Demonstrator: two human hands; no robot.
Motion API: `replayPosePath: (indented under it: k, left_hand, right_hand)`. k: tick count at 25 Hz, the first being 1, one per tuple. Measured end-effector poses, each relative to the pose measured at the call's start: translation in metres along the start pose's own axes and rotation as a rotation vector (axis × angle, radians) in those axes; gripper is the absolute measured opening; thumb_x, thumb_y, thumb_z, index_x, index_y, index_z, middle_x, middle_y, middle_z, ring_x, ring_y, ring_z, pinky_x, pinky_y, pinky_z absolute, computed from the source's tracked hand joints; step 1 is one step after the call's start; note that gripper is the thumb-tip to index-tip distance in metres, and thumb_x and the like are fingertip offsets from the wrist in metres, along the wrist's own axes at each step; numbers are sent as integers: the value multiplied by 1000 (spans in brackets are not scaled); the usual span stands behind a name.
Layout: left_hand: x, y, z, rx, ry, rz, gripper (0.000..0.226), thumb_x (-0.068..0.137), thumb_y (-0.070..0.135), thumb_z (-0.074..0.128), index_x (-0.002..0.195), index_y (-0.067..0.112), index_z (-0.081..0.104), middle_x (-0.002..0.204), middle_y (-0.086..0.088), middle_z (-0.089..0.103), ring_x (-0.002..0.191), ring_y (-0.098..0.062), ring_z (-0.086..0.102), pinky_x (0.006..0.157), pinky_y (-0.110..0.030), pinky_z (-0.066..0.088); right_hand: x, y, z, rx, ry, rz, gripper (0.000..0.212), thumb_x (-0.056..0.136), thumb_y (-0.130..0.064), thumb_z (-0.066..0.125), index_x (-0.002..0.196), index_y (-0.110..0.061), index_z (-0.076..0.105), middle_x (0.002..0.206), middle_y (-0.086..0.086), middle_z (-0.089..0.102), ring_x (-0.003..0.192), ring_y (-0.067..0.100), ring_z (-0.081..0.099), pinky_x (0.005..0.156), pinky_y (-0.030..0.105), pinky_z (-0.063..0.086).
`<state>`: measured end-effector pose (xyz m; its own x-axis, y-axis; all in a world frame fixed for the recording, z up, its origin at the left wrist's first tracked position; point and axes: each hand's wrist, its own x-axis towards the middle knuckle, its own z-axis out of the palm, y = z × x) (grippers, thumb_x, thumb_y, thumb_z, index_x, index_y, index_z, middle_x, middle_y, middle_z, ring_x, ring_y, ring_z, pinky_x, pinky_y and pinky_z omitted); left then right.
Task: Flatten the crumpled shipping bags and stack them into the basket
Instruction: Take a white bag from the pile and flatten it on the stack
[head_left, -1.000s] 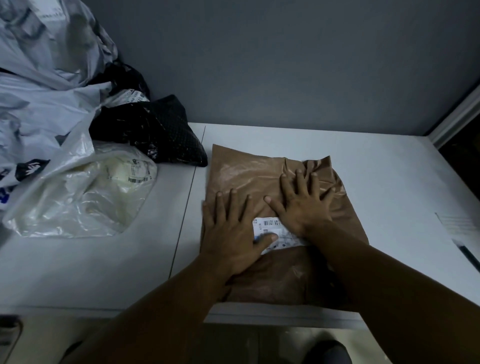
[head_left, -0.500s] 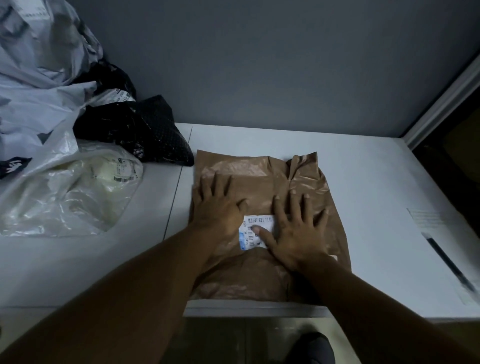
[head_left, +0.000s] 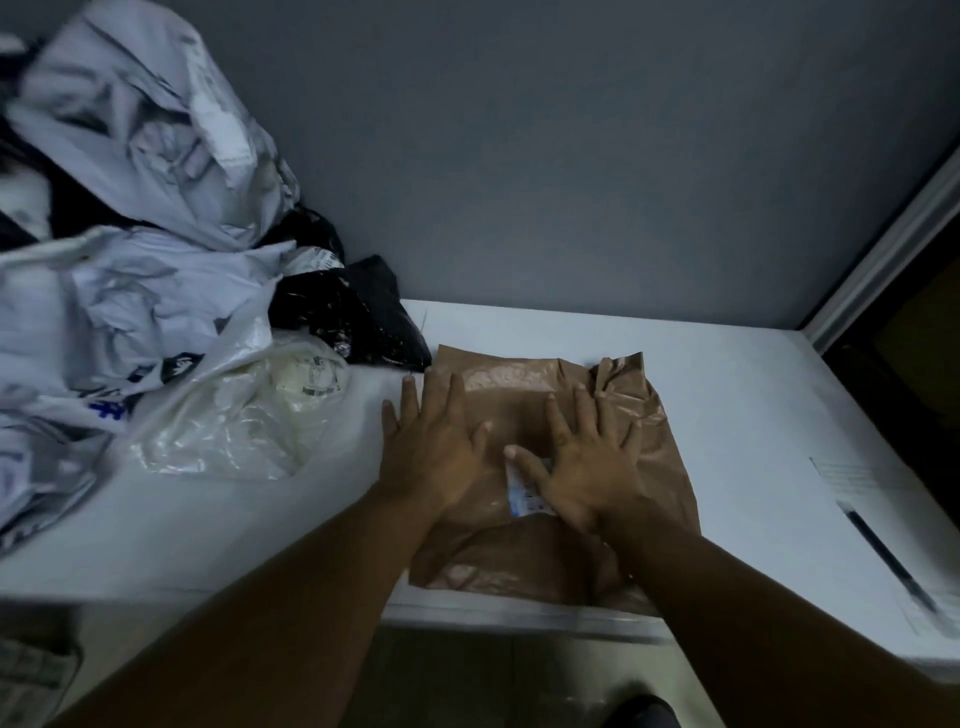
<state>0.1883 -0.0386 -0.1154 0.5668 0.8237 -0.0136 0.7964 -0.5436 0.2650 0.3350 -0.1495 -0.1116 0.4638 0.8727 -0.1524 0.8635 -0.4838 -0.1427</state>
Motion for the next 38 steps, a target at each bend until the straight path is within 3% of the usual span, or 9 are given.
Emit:
replayPosePath:
  k: [3, 7, 12, 19, 25, 31, 34, 36, 38]
  left_hand:
    - [-30, -17, -49, 45, 98, -28, 69, 101, 53, 29, 157, 22, 4, 165, -9, 2, 151, -33, 3, 121, -54, 12]
    - [-61, -58, -102, 132, 118, -43, 71, 99, 53, 36, 156, 19, 10, 164, -11, 7, 150, -34, 10, 119, -54, 19]
    - [-79, -114, -158, 154, 230, -116, 70, 97, 50, 44, 154, 16, 21, 159, -13, 23, 145, -33, 23, 116, -49, 27]
    - [-51, -180, -212, 34, 377, -168, 60, 95, 38, 53, 145, 9, 37, 146, -15, 41, 135, -34, 36, 110, -44, 35]
    - [-14, -207, -217, -121, 443, -140, 58, 93, 26, 56, 145, 9, 37, 141, -13, 45, 134, -30, 37, 109, -42, 36]
    - [-13, -222, -217, -293, 618, 0, 48, 88, 5, 56, 135, 6, 51, 132, -9, 56, 127, -24, 46, 107, -35, 38]
    - [-15, -225, -216, -305, 606, -56, 50, 89, 4, 54, 139, 7, 48, 137, -8, 53, 132, -21, 43, 108, -27, 31]
    - [-18, -220, -217, -315, 602, -97, 52, 90, 5, 53, 141, 9, 46, 139, -7, 50, 133, -20, 40, 108, -25, 30]
    - [-20, -216, -223, -348, 619, -132, 53, 90, 5, 53, 141, 10, 45, 139, -6, 50, 133, -20, 39, 108, -30, 34]
  right_hand:
    - [-15, -47, -35, 14, 29, -60, 105, 73, -87, -7, 160, -29, 1, 168, 8, -13, 154, 32, -13, 121, 60, 0]
    - [-29, -116, -73, 67, 39, -143, 82, 93, -77, 16, 160, -29, 13, 169, 4, -4, 154, 32, 3, 121, 60, 9]
    - [-24, -192, -95, 75, 85, -236, 79, 95, -73, 23, 160, -28, 13, 168, 6, 7, 152, 31, 15, 119, 55, 21]
    - [33, -286, -131, 266, 140, -330, 64, 97, -54, 50, 150, -22, 36, 159, 16, 28, 140, 41, 34, 113, 49, 36]
    - [89, -348, -164, 596, 1, -255, 64, 92, -22, 67, 150, -18, 40, 162, 22, -1, 141, 39, 36, 115, 31, 28]
    - [125, -363, -160, 832, -40, -248, 80, 78, -12, 65, 152, -17, 35, 148, 10, 41, 129, 31, 49, 106, 41, 46]
    - [123, -359, -160, 999, 75, -334, 78, 80, -3, 56, 153, -17, 33, 148, 6, 45, 133, 24, 45, 111, 42, 41]
    - [118, -355, -170, 1078, 111, -363, 71, 89, 3, 50, 153, -22, 30, 142, 6, 50, 122, 21, 52, 102, 36, 47]
    - [110, -347, -183, 1162, 141, -374, 67, 93, 2, 48, 152, -28, 33, 122, 9, 61, 87, 14, 58, 72, 22, 51]
